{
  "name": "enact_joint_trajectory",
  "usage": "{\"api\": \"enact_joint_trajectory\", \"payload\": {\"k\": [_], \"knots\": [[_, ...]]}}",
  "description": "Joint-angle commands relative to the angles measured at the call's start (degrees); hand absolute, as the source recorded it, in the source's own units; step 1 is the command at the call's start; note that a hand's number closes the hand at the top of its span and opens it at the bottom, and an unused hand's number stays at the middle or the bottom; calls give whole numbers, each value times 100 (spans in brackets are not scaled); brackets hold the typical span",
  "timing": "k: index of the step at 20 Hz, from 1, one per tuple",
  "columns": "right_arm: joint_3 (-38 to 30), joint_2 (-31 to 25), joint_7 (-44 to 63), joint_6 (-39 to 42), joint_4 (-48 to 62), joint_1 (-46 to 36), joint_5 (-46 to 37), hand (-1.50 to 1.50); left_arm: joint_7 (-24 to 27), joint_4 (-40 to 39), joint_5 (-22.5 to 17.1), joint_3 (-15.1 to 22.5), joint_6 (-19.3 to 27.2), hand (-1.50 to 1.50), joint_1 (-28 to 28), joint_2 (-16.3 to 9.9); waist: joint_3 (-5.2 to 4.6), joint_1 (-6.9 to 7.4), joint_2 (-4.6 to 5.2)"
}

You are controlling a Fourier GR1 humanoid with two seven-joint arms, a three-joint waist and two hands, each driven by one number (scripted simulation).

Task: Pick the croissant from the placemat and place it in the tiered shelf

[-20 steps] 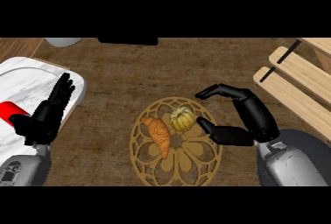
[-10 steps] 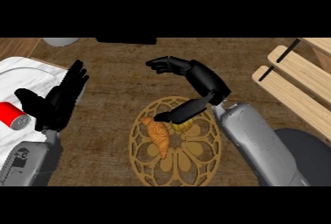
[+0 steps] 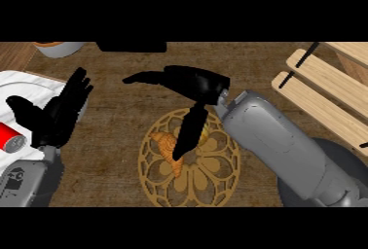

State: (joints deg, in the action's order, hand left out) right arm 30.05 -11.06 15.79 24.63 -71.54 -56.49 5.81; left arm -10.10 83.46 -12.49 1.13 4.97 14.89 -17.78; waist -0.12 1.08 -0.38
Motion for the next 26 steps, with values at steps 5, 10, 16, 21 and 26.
{"api": "enact_joint_trajectory", "payload": {"k": [5, 10, 16, 21, 26], "knots": [[1568, -63, 1118, 406, -400, -1263, -1904, -150, -141, 82, 58, -26, 100, 0, 50, -9, 2, -21, -16], [2109, 787, 1949, 184, -456, -662, -2444, -150, 12, -47, 24, -92, -11, 0, 21, 78, 8, -107, 30], [2294, 1095, 2378, 502, -139, -663, -2652, -150, -200, 286, 89, -91, -24, 0, 39, 76, 10, -64, 31], [2831, 1103, 3172, 604, -410, -578, -2769, -150, -339, 584, 44, -203, -87, 0, -176, -29, 10, -5, 14], [2867, 1105, 2787, 675, 11, -478, -3315, -150, -45, 68, 184, -215, -81, 0, 4, 208, 9, -35, 42]]}}
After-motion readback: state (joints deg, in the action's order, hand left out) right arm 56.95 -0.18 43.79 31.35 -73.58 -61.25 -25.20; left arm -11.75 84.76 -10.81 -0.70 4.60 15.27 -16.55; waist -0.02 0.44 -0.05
